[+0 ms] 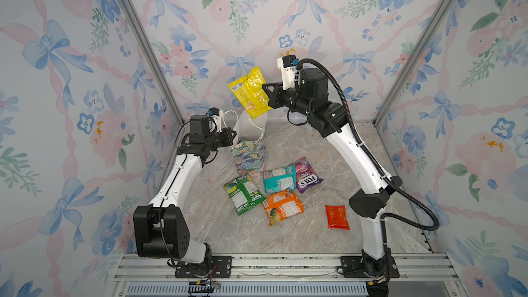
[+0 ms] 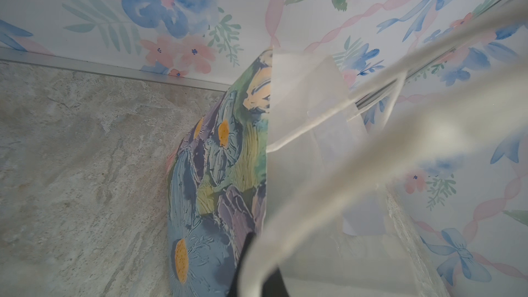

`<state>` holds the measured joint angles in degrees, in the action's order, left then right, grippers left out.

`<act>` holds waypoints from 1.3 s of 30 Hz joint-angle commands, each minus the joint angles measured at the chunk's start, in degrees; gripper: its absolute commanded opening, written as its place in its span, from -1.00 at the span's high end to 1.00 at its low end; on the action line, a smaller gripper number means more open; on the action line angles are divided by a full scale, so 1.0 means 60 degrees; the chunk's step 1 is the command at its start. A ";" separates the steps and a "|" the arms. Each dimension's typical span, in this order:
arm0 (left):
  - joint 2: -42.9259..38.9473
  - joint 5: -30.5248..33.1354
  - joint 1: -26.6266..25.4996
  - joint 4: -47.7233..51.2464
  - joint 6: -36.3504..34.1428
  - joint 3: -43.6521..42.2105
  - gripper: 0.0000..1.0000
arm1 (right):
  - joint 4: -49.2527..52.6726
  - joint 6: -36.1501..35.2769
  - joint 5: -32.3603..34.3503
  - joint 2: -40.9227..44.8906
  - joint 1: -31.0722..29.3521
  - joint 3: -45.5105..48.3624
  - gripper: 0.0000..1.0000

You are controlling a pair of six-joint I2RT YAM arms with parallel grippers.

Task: Place the snacks into the paper bag
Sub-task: 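Lift the yellow packet with the right gripper up toward the bag, then carry the yellow packet over the bag mouth held by the left gripper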

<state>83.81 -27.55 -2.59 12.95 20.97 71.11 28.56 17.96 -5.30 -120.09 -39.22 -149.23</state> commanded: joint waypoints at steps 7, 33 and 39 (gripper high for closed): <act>-0.0124 -0.0242 0.0036 0.0174 -0.0199 -0.0118 1.00 | -0.2111 0.0307 0.0425 -0.1086 0.0579 -0.0708 1.00; -0.0160 -0.0257 0.0036 0.0178 -0.0216 -0.0115 1.00 | -0.1947 -0.0279 0.0689 -0.1416 -0.0201 0.0266 1.00; -0.0170 -0.0274 0.0038 0.0180 -0.0214 -0.0118 1.00 | -0.1271 -0.0152 0.1088 -0.1026 -0.0404 0.0471 1.00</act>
<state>83.81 -27.97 -2.59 12.97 20.97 71.11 18.79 17.08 -0.93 -130.63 -41.08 -146.85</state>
